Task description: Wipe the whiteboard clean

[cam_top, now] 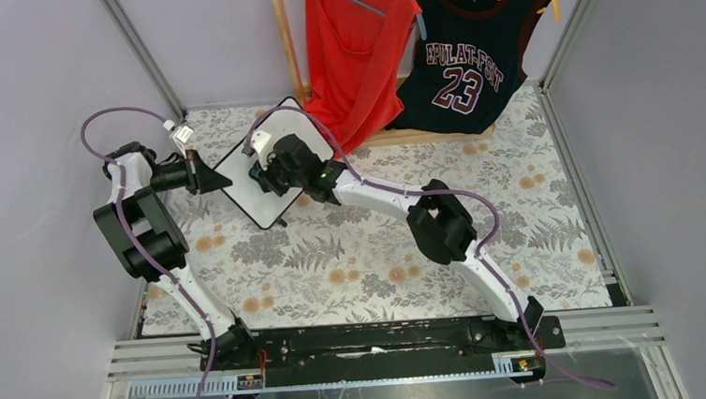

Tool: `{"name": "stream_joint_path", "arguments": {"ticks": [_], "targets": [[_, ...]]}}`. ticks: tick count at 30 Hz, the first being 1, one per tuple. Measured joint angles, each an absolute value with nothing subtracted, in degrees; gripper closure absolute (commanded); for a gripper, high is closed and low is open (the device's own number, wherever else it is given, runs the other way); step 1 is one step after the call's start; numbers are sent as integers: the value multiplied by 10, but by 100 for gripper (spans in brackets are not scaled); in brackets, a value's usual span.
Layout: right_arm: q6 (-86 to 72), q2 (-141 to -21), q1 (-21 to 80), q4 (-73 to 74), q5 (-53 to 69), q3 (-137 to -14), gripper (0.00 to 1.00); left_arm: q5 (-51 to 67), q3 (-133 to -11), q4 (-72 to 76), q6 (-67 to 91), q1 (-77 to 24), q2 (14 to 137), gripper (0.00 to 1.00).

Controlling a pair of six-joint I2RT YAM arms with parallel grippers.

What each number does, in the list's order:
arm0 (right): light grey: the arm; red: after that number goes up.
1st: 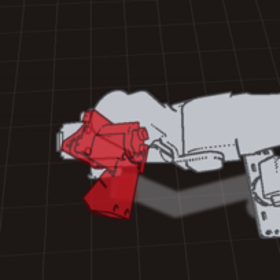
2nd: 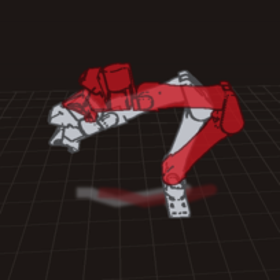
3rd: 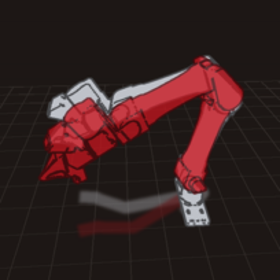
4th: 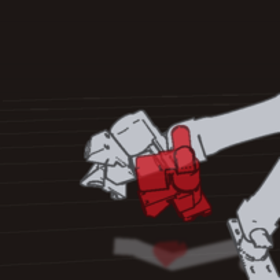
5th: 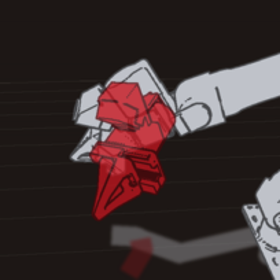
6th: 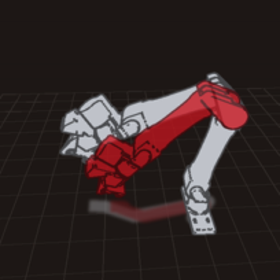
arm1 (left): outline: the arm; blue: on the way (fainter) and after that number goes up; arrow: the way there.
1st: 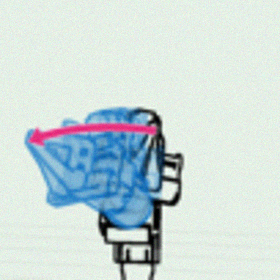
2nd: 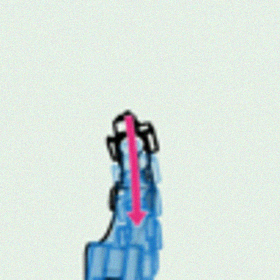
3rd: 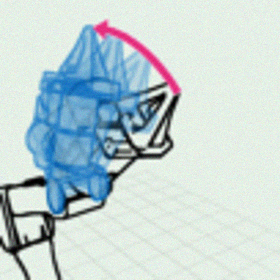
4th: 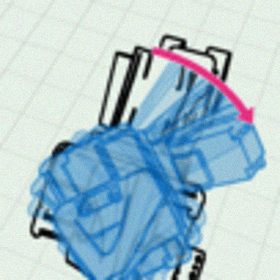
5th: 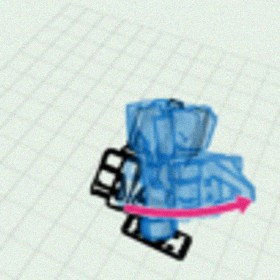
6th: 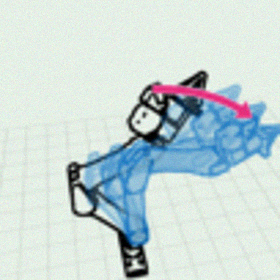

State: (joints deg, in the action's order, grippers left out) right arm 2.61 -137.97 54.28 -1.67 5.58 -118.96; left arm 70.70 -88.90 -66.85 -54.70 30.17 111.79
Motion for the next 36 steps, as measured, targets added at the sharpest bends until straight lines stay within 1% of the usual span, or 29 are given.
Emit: {"name": "stream_joint_path", "arguments": {"ticks": [10, 18, 26, 36], "targets": [[28, -1375, 476, -18, 49, -1187, 100, 707, -889, -667, -545, 302, 1118, 100], [27, -1371, 456, -24, 40, -1175, 100, 707, -889, -668, -545, 302, 1118, 100], [28, -1352, 481, -47, 15, -1131, 100, 707, -889, -670, -545, 302, 1118, 100], [16, -1351, 569, -51, 3, -1118, 100, 707, -889, -673, -548, 303, 1118, 100]]}}
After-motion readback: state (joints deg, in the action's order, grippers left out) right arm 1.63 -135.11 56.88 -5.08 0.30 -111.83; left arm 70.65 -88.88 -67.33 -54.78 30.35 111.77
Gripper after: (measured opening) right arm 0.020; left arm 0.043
